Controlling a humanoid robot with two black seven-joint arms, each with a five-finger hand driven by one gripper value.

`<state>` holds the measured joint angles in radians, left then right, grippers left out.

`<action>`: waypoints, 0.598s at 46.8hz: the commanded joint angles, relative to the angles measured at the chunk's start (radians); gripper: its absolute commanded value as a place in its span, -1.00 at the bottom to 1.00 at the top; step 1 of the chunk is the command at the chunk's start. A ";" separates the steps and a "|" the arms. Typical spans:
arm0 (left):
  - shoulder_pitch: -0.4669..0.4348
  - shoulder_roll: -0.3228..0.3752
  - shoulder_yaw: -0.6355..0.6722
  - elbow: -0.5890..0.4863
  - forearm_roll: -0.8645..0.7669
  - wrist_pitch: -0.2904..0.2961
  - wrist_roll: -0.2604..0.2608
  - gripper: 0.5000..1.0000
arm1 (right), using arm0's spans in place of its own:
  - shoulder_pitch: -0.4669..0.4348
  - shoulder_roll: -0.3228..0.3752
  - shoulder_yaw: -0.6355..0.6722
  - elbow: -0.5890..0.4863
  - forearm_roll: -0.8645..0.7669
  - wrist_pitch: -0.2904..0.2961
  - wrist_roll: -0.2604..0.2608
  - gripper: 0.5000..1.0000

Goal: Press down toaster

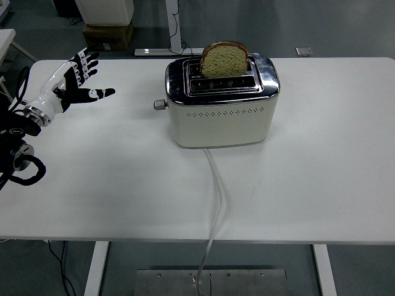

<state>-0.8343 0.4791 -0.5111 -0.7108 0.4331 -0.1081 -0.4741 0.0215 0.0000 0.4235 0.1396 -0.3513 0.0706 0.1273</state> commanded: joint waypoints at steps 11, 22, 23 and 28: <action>0.000 -0.105 0.000 0.076 -0.166 0.011 0.000 1.00 | 0.000 0.000 0.000 0.000 0.000 0.000 0.000 1.00; 0.000 -0.172 -0.009 0.155 -0.349 0.011 -0.001 1.00 | 0.000 0.000 0.000 0.000 0.000 0.000 0.000 1.00; 0.000 -0.172 -0.012 0.154 -0.370 0.011 -0.001 1.00 | 0.000 0.000 0.000 0.000 0.000 0.000 0.000 1.00; 0.000 -0.172 -0.023 0.155 -0.447 0.007 -0.001 1.00 | 0.000 0.000 0.000 0.000 0.000 0.000 0.000 1.00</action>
<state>-0.8348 0.3069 -0.5283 -0.5552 0.0196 -0.0975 -0.4756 0.0214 0.0000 0.4236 0.1396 -0.3513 0.0705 0.1273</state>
